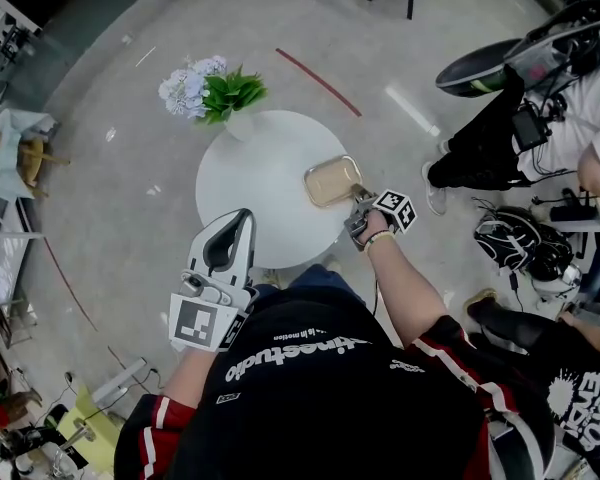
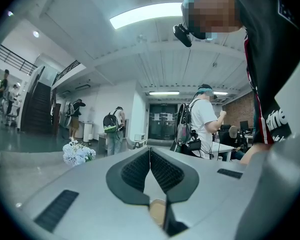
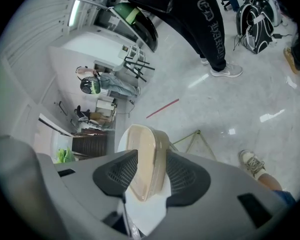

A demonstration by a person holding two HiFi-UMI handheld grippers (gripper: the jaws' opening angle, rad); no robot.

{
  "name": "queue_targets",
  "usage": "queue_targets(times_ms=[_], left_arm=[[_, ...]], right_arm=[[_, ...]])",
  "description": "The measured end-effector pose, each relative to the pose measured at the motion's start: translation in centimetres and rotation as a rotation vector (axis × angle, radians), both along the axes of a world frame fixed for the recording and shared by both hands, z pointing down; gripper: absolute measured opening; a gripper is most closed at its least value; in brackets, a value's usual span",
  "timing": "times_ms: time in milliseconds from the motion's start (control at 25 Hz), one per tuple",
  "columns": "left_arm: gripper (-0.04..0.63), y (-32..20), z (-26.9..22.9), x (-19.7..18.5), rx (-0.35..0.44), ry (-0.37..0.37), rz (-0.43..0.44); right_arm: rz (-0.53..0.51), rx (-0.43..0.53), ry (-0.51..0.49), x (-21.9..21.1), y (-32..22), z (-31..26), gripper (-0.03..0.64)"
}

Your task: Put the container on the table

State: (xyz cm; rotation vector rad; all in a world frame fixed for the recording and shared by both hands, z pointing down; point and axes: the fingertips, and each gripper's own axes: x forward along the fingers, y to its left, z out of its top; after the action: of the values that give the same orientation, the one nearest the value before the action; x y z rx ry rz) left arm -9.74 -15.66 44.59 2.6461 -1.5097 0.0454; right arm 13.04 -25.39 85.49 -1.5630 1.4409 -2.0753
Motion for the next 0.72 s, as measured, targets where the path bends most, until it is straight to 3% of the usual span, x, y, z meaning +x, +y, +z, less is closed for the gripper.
queue_targets(times_ms=[720], left_arm=[[0.023, 1.2, -0.7, 0.0, 0.025, 0.008, 0.023]], right_arm=[[-0.138, 0.126, 0.165, 0.2, 0.1, -4.6, 0.195]])
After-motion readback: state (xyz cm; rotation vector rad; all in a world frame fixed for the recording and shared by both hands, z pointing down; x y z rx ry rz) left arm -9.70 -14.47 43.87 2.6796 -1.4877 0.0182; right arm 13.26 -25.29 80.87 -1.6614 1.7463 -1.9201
